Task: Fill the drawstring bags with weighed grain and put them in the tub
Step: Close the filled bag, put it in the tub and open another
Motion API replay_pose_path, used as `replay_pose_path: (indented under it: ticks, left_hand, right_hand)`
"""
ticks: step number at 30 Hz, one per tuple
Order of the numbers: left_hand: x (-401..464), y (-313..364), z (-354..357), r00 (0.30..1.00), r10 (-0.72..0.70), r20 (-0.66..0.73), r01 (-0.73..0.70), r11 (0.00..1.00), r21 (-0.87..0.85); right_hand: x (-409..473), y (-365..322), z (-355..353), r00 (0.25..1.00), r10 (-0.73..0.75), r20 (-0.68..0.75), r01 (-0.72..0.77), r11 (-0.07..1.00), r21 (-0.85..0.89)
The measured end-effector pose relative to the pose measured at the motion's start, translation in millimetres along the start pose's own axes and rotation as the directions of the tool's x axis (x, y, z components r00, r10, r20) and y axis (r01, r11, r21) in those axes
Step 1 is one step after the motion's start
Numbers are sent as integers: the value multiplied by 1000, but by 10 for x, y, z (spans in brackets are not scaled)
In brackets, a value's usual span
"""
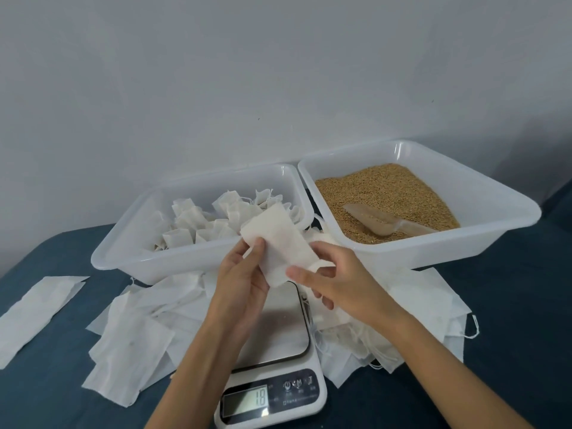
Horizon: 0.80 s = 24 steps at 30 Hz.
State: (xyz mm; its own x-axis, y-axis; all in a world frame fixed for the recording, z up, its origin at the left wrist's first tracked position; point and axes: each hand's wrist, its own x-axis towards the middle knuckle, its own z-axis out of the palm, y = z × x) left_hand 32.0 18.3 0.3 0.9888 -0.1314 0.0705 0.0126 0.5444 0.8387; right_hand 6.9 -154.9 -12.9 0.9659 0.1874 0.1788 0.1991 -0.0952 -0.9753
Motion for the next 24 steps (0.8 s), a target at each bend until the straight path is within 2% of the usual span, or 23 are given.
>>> replay_pose_path:
  ticks: [2, 4, 6, 8, 9, 11, 12, 13, 14, 16, 18, 20, 22, 24]
  left_hand:
    - [-28, -36, -8, 1000, 23, -9, -23, 1000, 20]
    - [-61, -55, -5, 994, 97, -53, -83, 973, 215]
    - [-93, -77, -13, 967, 236, -97, -163, 863, 478]
    - [-131, -92, -1, 927, 364, -90, -236, 753, 615]
    - [-148, -99, 10, 889, 455, -45, -299, 652, 697]
    - [-189, -115, 34, 759, 639, 124, -409, 321, 854]
    - [-201, -131, 42, 694, 691, 202, -448, 194, 873]
    - [-212, -141, 56, 667, 703, 249, -477, 145, 867]
    - [-227, -142, 73, 687, 674, 272, -507, 176, 844]
    - [-243, -138, 104, 800, 525, 289, -518, 363, 775]
    - [-250, -137, 124, 869, 395, 298, -471, 481, 739]
    - [-256, -128, 130, 896, 345, 279, -434, 547, 716]
    - [-255, -116, 129, 908, 336, 251, -411, 597, 689]
    - [-247, -114, 109, 907, 354, 227, -405, 592, 697]
  right_hand:
    - [-8, 13, 14, 999, -1, 44, 1, 1000, -12]
    - [-1, 19, 0, 999, -32, -43, 32, 999, 4]
    - [13, 24, -25, 984, -78, -163, 83, 996, 24]
    - [22, 18, -41, 969, -128, -210, 140, 989, 41]
    - [22, 17, -37, 966, -145, -213, 157, 987, 41]
    - [19, 25, -20, 965, -154, -212, 165, 986, 34]
    - [18, 38, -8, 965, -156, -211, 164, 986, 23]
    - [18, 52, 1, 965, -157, -211, 162, 987, 9]
    - [18, 56, 10, 964, -158, -213, 161, 987, -5]
    - [23, 59, 13, 962, -167, -217, 170, 985, -3]
    - [29, 56, -1, 963, -159, -219, 181, 980, 83]
    - [31, 46, -18, 971, -148, -190, 183, 965, 186]
    - [34, 50, -29, 976, -158, -148, 188, 958, 218]
    - [42, 70, -35, 978, -158, -134, 186, 956, 228]
